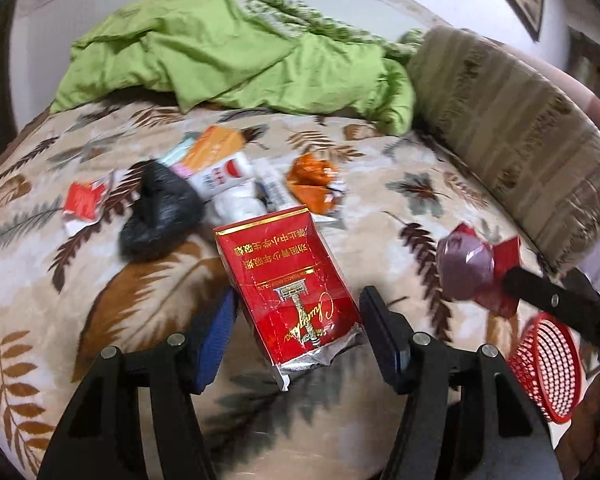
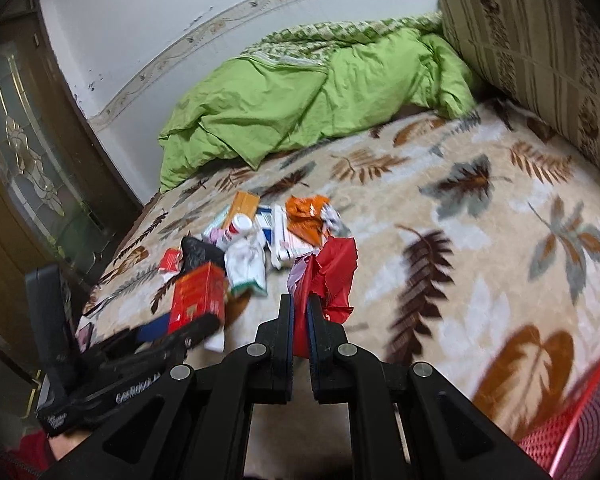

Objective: Collect trash
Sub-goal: 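Carry the red pack with the left tool and drop it into the red basket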

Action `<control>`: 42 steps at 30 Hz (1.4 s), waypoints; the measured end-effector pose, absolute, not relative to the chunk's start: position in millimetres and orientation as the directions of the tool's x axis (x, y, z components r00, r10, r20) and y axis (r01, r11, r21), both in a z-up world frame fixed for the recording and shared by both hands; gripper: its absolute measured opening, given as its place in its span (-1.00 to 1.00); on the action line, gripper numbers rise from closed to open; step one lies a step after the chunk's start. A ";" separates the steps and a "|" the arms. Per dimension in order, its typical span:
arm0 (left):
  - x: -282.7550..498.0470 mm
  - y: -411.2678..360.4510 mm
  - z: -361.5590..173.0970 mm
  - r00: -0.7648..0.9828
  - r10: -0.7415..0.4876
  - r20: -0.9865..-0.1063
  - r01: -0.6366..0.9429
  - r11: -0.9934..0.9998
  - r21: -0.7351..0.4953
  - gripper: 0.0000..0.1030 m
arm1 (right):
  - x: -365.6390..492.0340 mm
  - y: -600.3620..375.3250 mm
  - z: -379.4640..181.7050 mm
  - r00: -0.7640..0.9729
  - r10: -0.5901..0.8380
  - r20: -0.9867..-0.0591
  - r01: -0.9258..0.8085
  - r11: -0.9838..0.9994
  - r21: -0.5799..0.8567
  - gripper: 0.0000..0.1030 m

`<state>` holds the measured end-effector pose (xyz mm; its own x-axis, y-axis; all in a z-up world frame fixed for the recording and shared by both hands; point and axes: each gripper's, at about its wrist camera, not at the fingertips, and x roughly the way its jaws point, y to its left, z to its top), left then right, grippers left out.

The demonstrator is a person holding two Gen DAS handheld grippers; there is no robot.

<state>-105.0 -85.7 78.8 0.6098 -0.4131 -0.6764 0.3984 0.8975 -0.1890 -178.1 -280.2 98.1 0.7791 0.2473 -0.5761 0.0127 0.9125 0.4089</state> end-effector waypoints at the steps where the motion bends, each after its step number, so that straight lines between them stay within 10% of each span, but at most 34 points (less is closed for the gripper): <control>1: -106.9 -88.6 81.3 0.609 -0.421 -0.672 0.410 0.893 -0.188 0.21 | -183.8 -282.3 98.4 0.778 0.248 -0.577 0.015 0.911 0.412 -0.87; 20: -164.3 -159.9 139.3 0.559 -0.565 -0.607 0.621 0.770 -0.145 0.21 | -264.1 -349.0 127.9 0.824 0.172 -0.540 0.123 0.876 0.467 -0.88; 42: -245.4 -365.6 117.2 0.049 -0.683 -0.729 0.898 0.349 -0.267 0.29 | -398.9 -489.6 113.2 0.786 -0.137 -0.603 0.505 0.704 0.499 -0.87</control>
